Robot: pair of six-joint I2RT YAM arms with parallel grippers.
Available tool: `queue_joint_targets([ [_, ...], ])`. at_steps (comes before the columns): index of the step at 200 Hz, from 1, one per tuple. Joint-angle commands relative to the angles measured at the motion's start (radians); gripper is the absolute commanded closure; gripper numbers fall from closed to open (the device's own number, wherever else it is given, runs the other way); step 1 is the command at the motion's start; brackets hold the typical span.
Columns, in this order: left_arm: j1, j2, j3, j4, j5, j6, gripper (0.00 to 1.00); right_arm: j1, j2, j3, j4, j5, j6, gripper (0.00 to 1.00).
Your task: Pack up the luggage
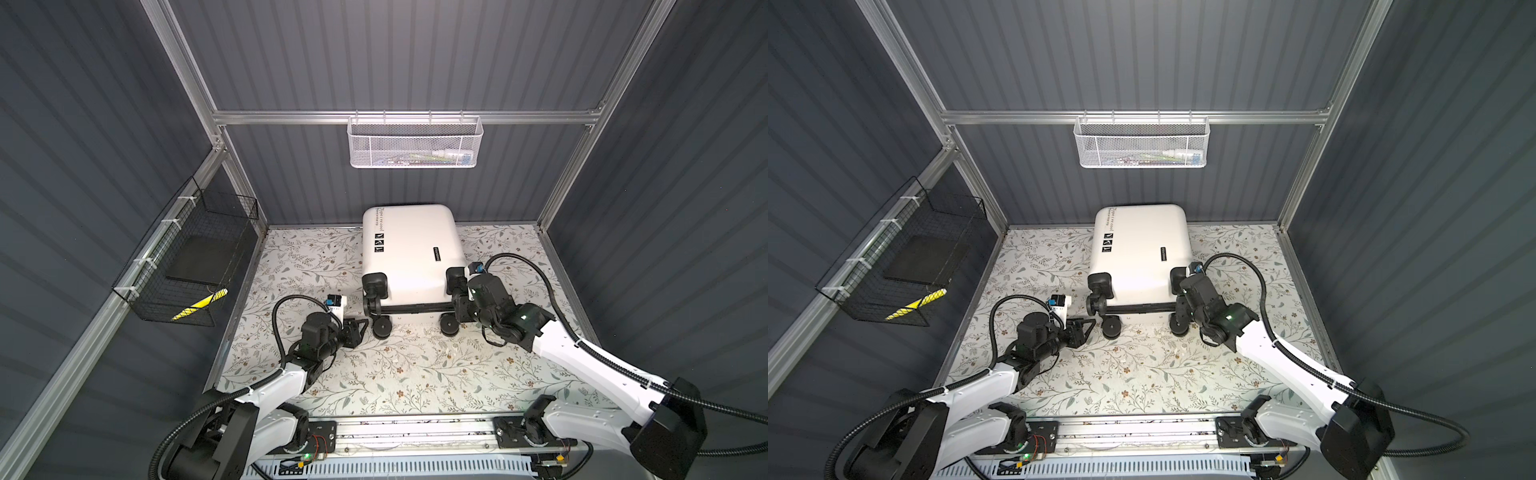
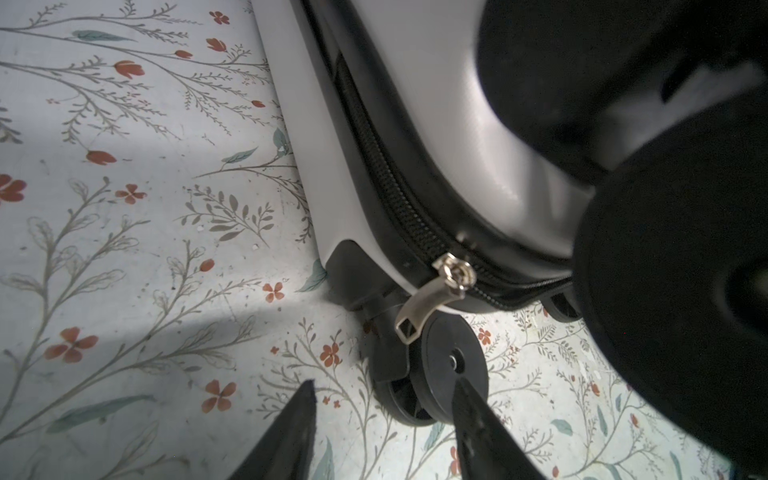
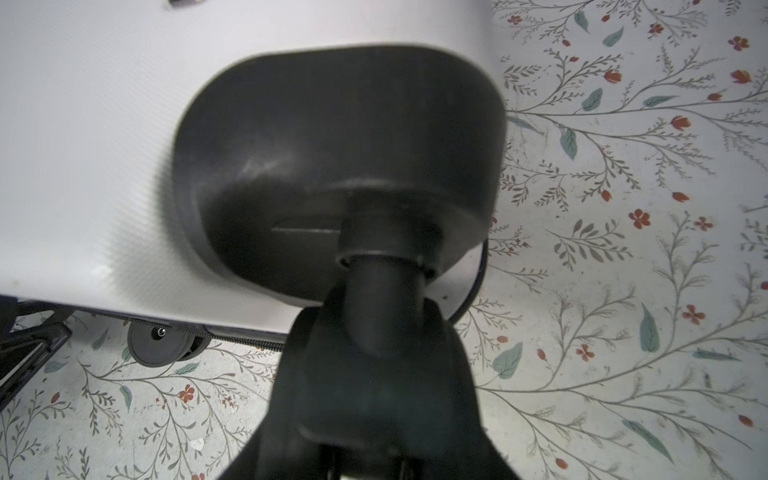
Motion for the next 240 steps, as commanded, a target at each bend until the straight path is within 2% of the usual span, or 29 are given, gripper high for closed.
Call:
queue_joint_targets([
  [1, -0.004, 0.029, 0.043, 0.061, 0.034, 0.049, 0.50, 0.007, -0.028, 0.000, -0.025, -0.021, -0.022, 0.72],
  [58, -0.002, 0.134, 0.082, 0.139, 0.065, 0.070, 0.63, 0.006, -0.028, 0.006, -0.044, -0.018, -0.014, 0.72],
  [77, -0.002, 0.158, 0.089, 0.162, 0.065, 0.072, 0.64, 0.007, -0.028, 0.008, -0.047, -0.018, -0.013, 0.72],
  [108, -0.002, 0.180, 0.099, 0.191, 0.065, 0.073, 0.67, 0.006, -0.028, 0.010, -0.054, -0.018, -0.012, 0.72],
  [160, -0.002, 0.201, 0.120, 0.211, 0.065, 0.075, 0.80, 0.007, -0.024, 0.015, -0.061, -0.021, -0.009, 0.72],
  [181, -0.002, 0.210, 0.131, 0.215, 0.065, 0.079, 0.80, 0.007, -0.022, 0.017, -0.065, -0.021, -0.006, 0.72],
  [206, -0.001, 0.216, 0.136, 0.227, 0.065, 0.077, 0.69, 0.006, -0.017, 0.018, -0.066, -0.023, -0.004, 0.72],
  [240, 0.005, 0.224, 0.147, 0.239, 0.065, 0.077, 0.70, 0.007, -0.010, 0.024, -0.071, -0.022, -0.005, 0.73],
])
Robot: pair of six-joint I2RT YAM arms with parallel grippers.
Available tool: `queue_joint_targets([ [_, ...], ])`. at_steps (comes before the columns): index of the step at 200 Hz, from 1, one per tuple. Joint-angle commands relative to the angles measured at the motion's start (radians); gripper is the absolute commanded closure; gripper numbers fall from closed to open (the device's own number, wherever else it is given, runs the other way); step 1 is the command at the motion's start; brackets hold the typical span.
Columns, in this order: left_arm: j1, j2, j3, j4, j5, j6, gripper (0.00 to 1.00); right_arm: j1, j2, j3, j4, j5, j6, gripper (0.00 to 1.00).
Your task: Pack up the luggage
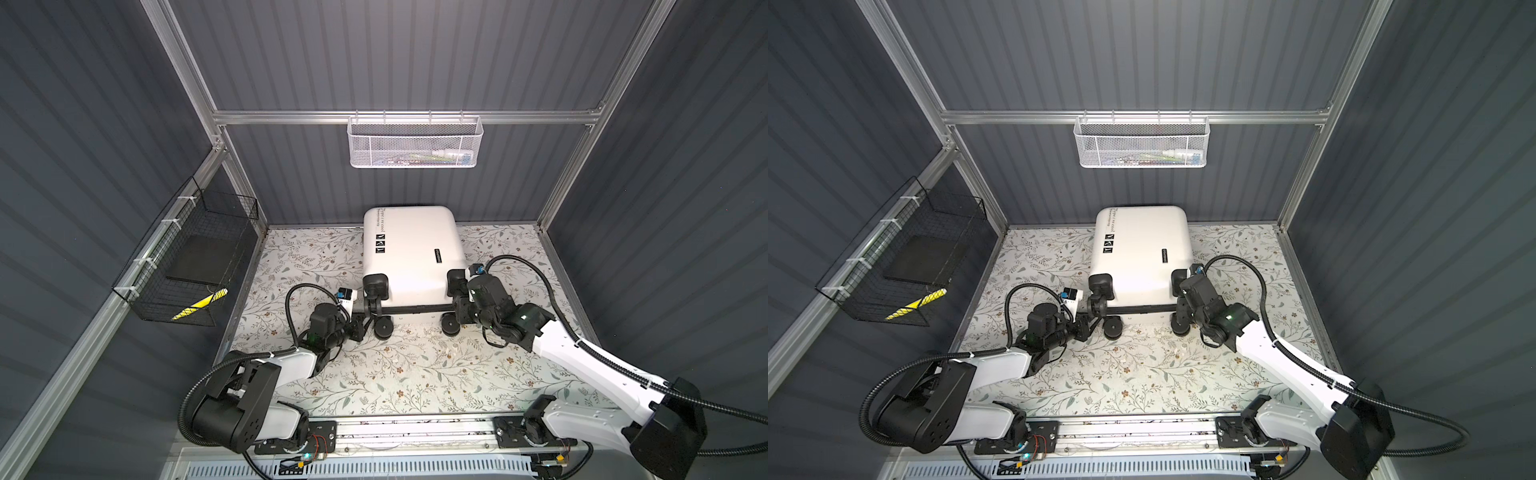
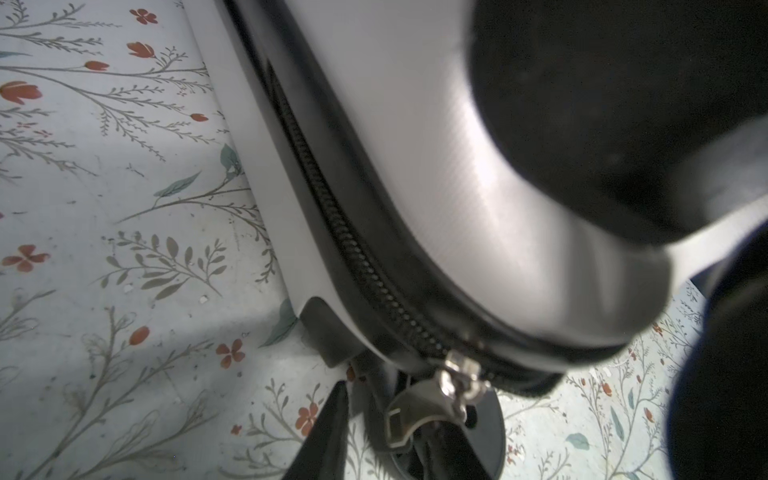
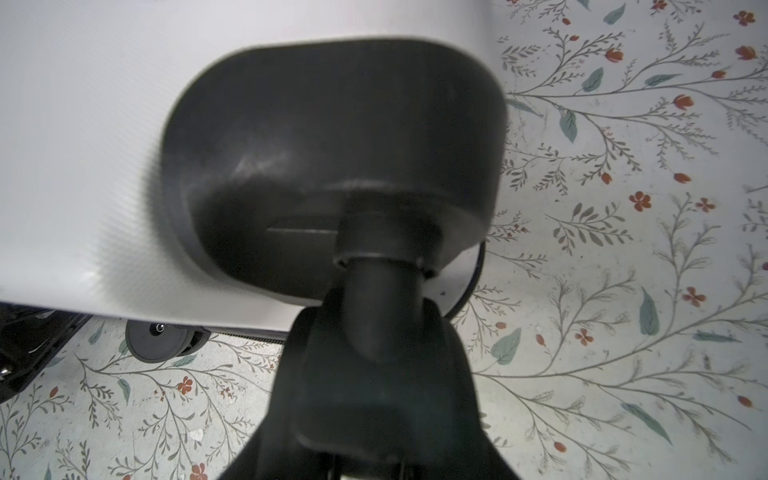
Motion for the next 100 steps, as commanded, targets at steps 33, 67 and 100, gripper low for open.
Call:
queue_joint_targets([
  [33, 0.008, -0.018, 0.057, 0.112, 0.028, 0.007, 0.78, 0.007, -0.010, 0.028, -0.044, -0.018, -0.024, 0.73],
  [67, 0.010, -0.070, 0.046, 0.084, 0.028, 0.014, 0.87, 0.006, -0.014, 0.038, -0.050, -0.022, -0.024, 0.73],
  [100, 0.012, -0.099, 0.046, 0.050, 0.029, 0.023, 0.93, 0.007, -0.012, 0.067, -0.059, -0.023, -0.029, 0.74],
])
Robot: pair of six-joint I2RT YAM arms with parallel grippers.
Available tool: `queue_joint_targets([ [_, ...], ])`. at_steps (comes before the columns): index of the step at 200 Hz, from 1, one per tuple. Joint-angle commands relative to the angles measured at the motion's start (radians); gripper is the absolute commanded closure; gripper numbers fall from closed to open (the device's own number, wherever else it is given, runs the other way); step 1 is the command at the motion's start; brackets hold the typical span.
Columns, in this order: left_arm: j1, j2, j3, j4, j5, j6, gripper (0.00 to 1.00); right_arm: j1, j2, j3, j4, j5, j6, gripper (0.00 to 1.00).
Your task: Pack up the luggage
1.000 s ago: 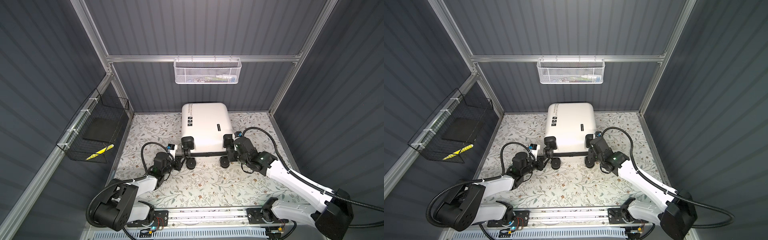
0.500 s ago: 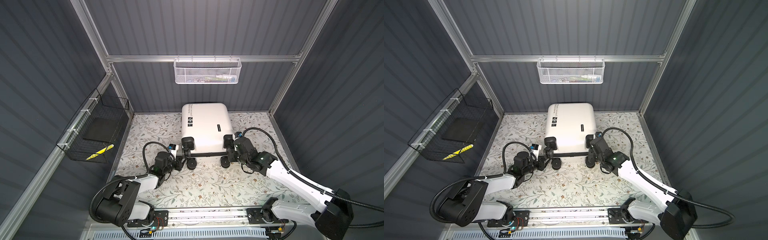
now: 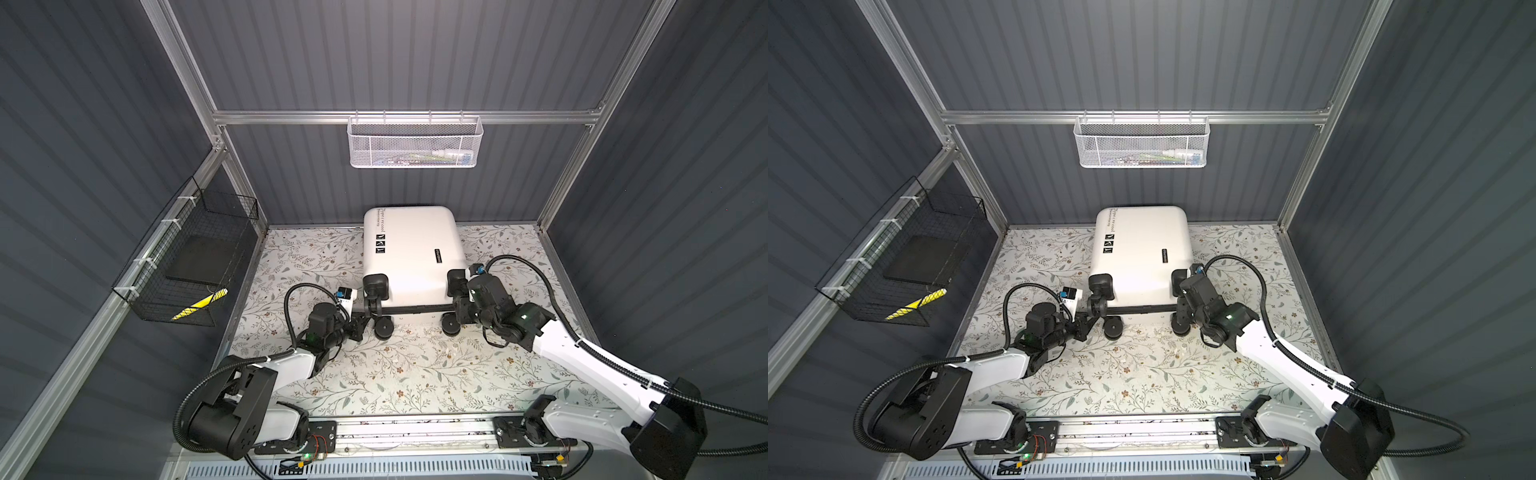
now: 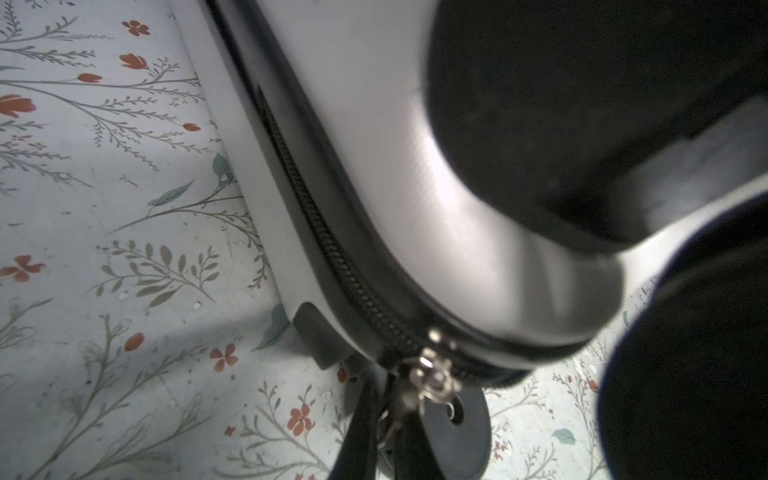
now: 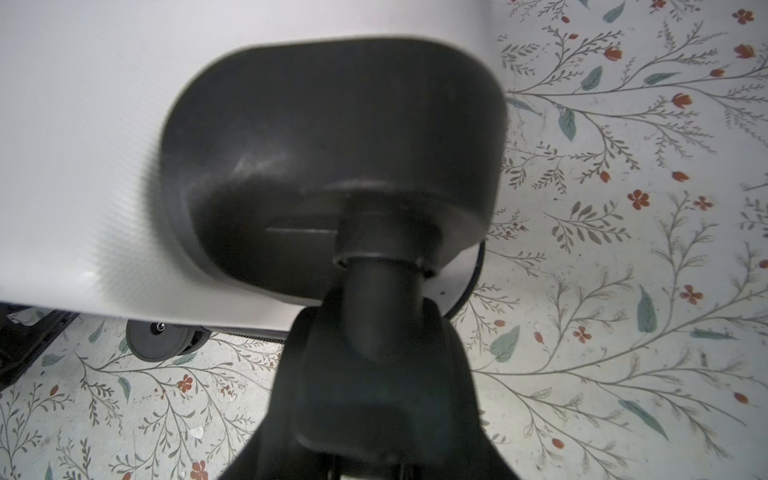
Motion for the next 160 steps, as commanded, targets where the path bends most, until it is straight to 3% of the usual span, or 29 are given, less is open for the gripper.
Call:
queue_joint_targets([
  [1, 0.011, -0.051, 0.043, 0.083, 0.001, 0.023, 0.94, 0.007, -0.012, 0.055, -0.040, -0.023, -0.029, 0.74],
  [36, 0.010, -0.060, 0.038, 0.071, 0.000, 0.025, 1.00, 0.007, -0.016, 0.078, -0.052, -0.021, -0.035, 0.74],
  [89, 0.010, -0.096, 0.019, 0.016, 0.012, 0.041, 1.00, 0.004, -0.011, 0.061, -0.044, -0.010, -0.021, 0.77],
  [160, 0.007, -0.294, -0.014, -0.197, 0.008, 0.095, 1.00, -0.001, 0.005, 0.055, -0.029, -0.023, 0.006, 0.81],
])
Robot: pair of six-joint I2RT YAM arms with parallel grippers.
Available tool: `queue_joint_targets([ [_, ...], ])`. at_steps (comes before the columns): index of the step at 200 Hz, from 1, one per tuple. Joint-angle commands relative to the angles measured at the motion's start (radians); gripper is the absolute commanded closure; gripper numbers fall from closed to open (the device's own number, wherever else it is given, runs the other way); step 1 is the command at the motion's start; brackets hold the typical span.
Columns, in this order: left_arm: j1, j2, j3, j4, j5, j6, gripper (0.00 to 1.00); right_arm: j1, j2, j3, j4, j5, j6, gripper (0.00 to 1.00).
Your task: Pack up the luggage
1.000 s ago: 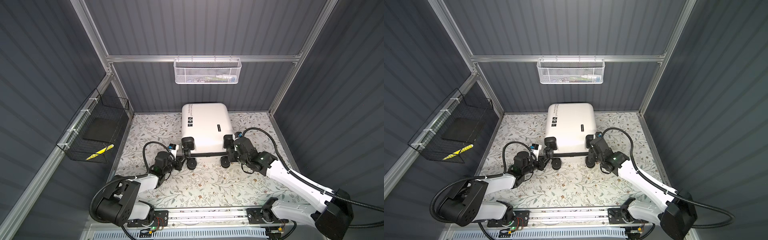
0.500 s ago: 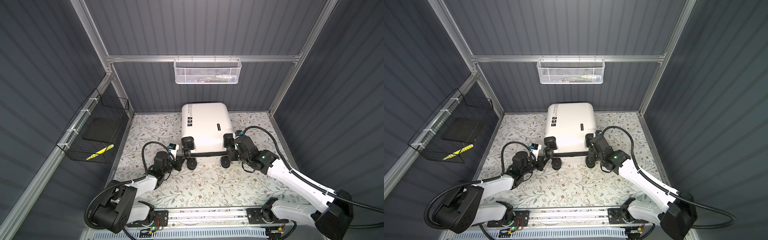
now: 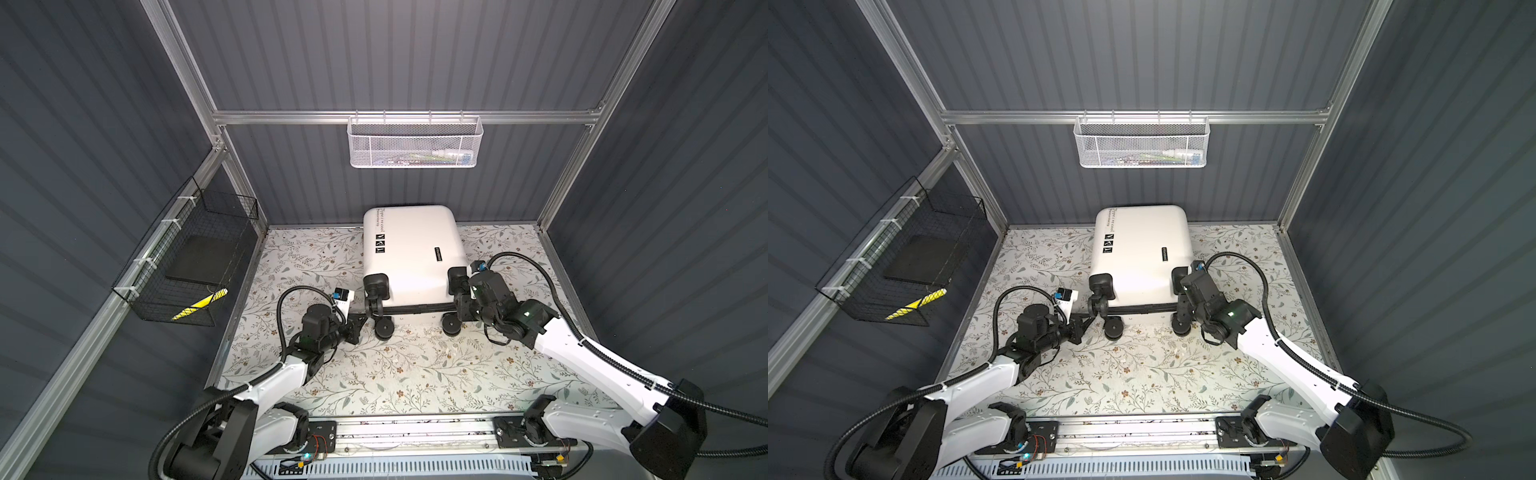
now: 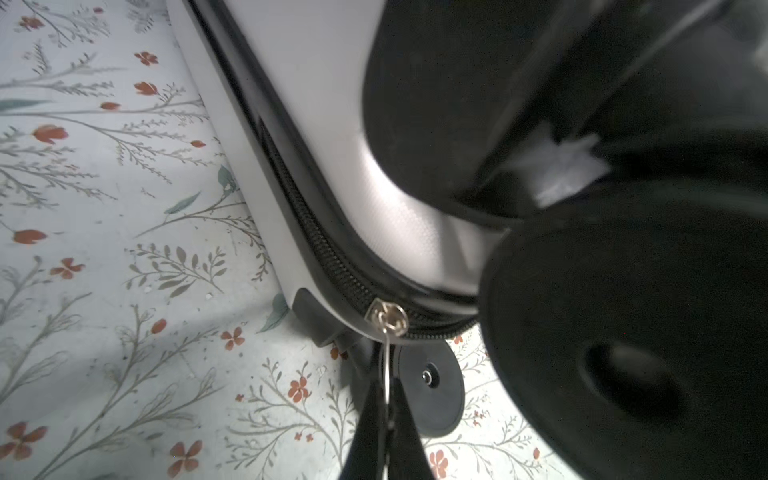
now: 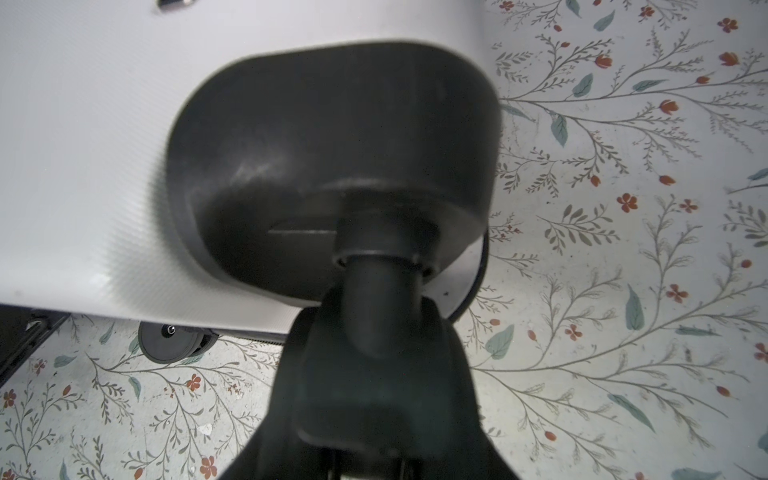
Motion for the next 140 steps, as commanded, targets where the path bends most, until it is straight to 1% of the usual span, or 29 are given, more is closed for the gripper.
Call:
queue_joint_targets([
  [1, 0.001, -0.073, -0.001, 0.000, 0.011, 0.043, 1.00, 0.004, 0.003, 0.017, 0.010, -0.022, -0.001, 0.81],
  [27, -0.004, -0.084, -0.003, -0.019, 0.016, 0.042, 1.00, 0.003, 0.010, 0.015, 0.020, -0.034, 0.013, 0.82],
  [80, -0.020, -0.062, -0.016, 0.005, 0.045, 0.027, 1.00, 0.003, 0.011, 0.022, 0.022, -0.039, 0.029, 0.85],
  [140, -0.044, -0.080, -0.023, 0.020, 0.052, 0.003, 1.00, -0.006, 0.022, 0.089, 0.001, -0.013, 0.013, 0.87],
])
